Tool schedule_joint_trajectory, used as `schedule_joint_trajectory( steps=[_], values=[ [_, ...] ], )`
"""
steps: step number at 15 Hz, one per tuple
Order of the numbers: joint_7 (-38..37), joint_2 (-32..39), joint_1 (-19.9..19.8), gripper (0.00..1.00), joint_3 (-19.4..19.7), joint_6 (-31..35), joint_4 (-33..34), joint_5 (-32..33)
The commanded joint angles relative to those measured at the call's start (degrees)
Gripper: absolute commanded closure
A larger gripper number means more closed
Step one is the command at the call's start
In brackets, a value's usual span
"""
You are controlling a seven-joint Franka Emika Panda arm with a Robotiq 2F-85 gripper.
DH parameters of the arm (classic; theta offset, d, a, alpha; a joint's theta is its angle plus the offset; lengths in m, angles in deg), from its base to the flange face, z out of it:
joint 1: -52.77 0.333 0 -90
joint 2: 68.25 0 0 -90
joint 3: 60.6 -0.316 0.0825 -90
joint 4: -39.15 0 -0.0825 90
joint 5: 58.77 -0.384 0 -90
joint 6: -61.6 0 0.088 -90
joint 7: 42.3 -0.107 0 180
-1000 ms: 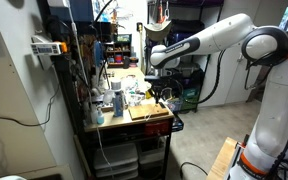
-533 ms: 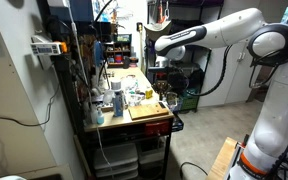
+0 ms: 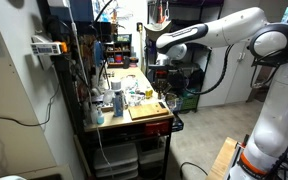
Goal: Pick up the metal utensil from the table and hang it on the hook on the left
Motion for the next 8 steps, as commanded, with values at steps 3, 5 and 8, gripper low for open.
schedule_joint_trajectory(
  steps=[3,5,8],
  values=[
    [-7.5,-0.96,-0.44,0.99,-0.04,-0.99,-0.27,-9.82],
    [-11.61,-2.01,-0.41,0.99,-0.06,-1.51,-1.11,-13.96],
    [-17.04,-3.88,-0.16,0.99,-0.31,0.22,-2.94,-19.53]
  ],
)
